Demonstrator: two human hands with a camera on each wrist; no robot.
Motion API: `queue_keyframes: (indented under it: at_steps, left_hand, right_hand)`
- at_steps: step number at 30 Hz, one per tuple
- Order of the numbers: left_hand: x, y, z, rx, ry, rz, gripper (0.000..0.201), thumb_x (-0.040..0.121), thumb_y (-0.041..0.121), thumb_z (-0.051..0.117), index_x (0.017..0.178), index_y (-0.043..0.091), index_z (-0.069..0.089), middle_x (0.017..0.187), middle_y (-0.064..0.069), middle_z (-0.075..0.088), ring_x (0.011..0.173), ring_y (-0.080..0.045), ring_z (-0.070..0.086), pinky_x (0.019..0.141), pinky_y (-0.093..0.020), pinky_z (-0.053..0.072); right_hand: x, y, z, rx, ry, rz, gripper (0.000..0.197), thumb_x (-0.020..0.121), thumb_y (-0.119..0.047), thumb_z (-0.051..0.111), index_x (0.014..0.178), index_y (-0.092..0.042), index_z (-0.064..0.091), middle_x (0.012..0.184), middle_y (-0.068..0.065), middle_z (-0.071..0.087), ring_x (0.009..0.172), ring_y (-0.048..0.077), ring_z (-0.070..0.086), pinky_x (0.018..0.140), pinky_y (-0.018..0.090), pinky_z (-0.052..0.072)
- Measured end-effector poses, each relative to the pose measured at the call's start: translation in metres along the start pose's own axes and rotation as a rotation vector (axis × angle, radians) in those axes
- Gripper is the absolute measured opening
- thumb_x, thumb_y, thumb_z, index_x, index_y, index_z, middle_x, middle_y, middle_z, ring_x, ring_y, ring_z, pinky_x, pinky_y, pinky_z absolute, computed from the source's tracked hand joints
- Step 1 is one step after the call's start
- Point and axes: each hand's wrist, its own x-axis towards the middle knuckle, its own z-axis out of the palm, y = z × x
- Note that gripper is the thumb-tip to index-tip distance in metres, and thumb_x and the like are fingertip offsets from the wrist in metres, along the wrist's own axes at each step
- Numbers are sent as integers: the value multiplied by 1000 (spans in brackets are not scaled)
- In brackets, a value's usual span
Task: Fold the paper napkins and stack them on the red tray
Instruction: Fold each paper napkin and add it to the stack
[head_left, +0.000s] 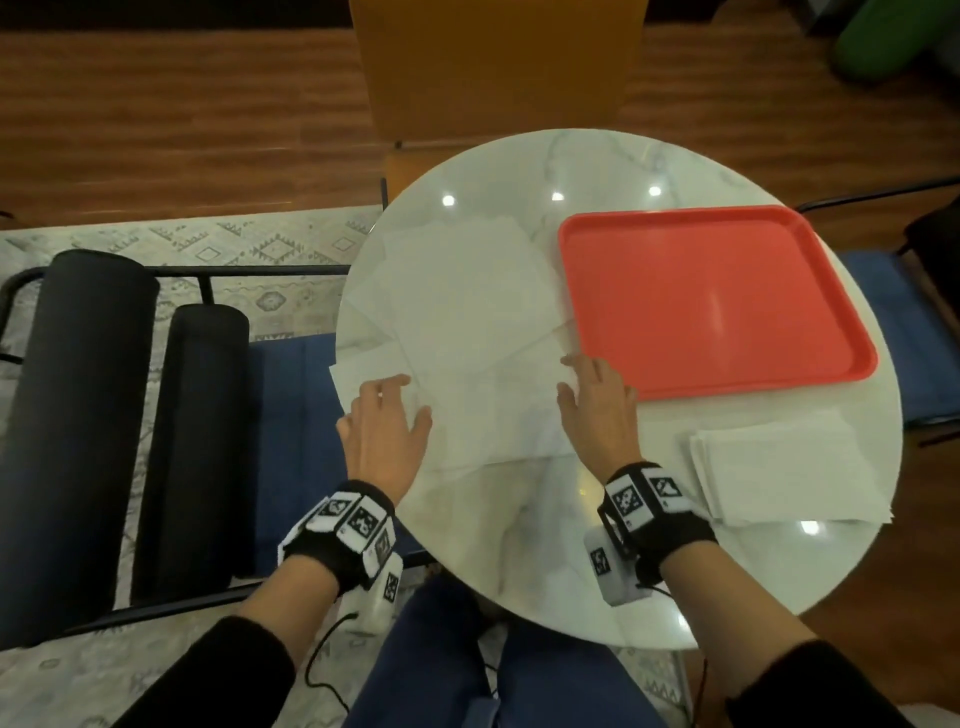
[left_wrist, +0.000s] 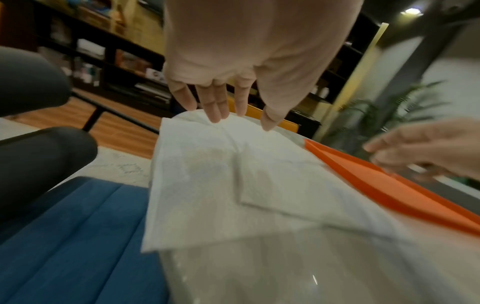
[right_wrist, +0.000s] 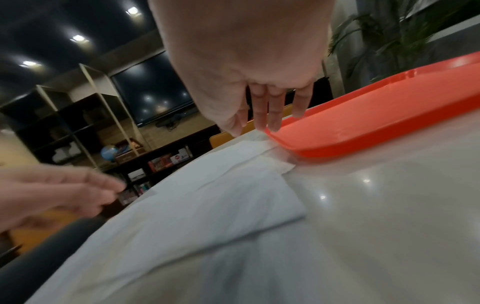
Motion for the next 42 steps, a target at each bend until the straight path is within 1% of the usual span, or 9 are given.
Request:
queue_keyframes:
  at_steps: [4, 7, 18, 21, 23, 26, 33, 38, 42]
  left_hand:
    - [-25, 0, 26, 113, -191, 321, 52, 96, 33, 40, 144, 14, 32, 151, -8, 31, 139, -23, 30, 111, -45, 21]
    - [-32, -5, 43, 307, -377, 372, 70, 89, 47, 1, 150, 14, 6, 159, -5, 2, 147, -21, 5, 114, -52, 6]
    - [-30, -22, 52, 377, -506, 364, 84, 69, 66, -31, 139, 20, -30, 148, 7, -33, 144, -12, -16, 113, -53, -7]
    - [-30, -23, 53, 350, -502, 364, 89, 64, 66, -37, 140, 21, -28, 148, 8, -32, 144, -12, -15, 112, -54, -7]
    - [-30, -21, 52, 365, -502, 366, 84, 70, 67, -30, 141, 22, -26, 148, 9, -31, 145, -11, -14, 112, -57, -6]
    - [-32, -17, 50, 393, -465, 354, 79, 78, 59, -12, 148, 22, -15, 156, 7, -20, 146, -12, -8, 110, -61, -2]
    - [-37, 18, 42, 318, -270, 499, 71, 86, 41, 56, 146, 17, 28, 150, -11, 34, 138, -26, 35, 106, -64, 17]
    - [-31, 58, 29, 85, -297, 558, 32, 99, 36, 39, 127, 29, 53, 113, 4, 66, 102, -20, 62, 98, -35, 35]
    - [-32, 94, 15, -300, -470, 493, 27, 94, 50, 42, 106, 36, 61, 83, 9, 68, 78, -17, 62, 73, -36, 50]
  right_hand:
    - [-41, -20, 28, -38, -347, -232, 51, 100, -30, 27, 148, -12, 26, 156, 8, 25, 144, 23, 21, 115, 50, 21]
    - [-62, -25, 47, -127, -623, -312, 65, 94, -50, -1, 151, -20, 0, 157, -6, -13, 144, 10, -13, 118, 45, -3]
    - [-73, 52, 23, -240, -618, -73, 58, 100, -45, 12, 140, -26, -26, 146, -14, -32, 137, 3, -24, 111, 56, -14]
    - [-74, 56, 25, -247, -563, -69, 57, 102, -42, 15, 144, -24, -18, 147, -15, -25, 138, 1, -18, 112, 54, -13]
    - [-73, 54, 30, -243, -388, -96, 52, 101, -36, 23, 149, -18, 18, 155, -9, 7, 144, 7, 12, 113, 52, 0]
    - [-68, 46, 32, -273, -133, -135, 35, 89, -29, 37, 96, -16, 69, 113, 2, 69, 101, 23, 67, 94, 45, 25]
    - [-64, 35, 20, -120, 0, -121, 20, 81, -30, 43, 77, -21, 60, 89, -6, 63, 80, 19, 59, 91, 38, 24]
    - [-69, 29, -32, 342, 16, 37, 15, 80, -33, 45, 87, -24, 55, 92, -12, 60, 94, -2, 50, 96, 32, 28]
    - [-75, 38, -82, 669, -87, 160, 22, 85, -25, 61, 106, -30, 55, 95, -9, 67, 94, 9, 60, 83, 22, 46]
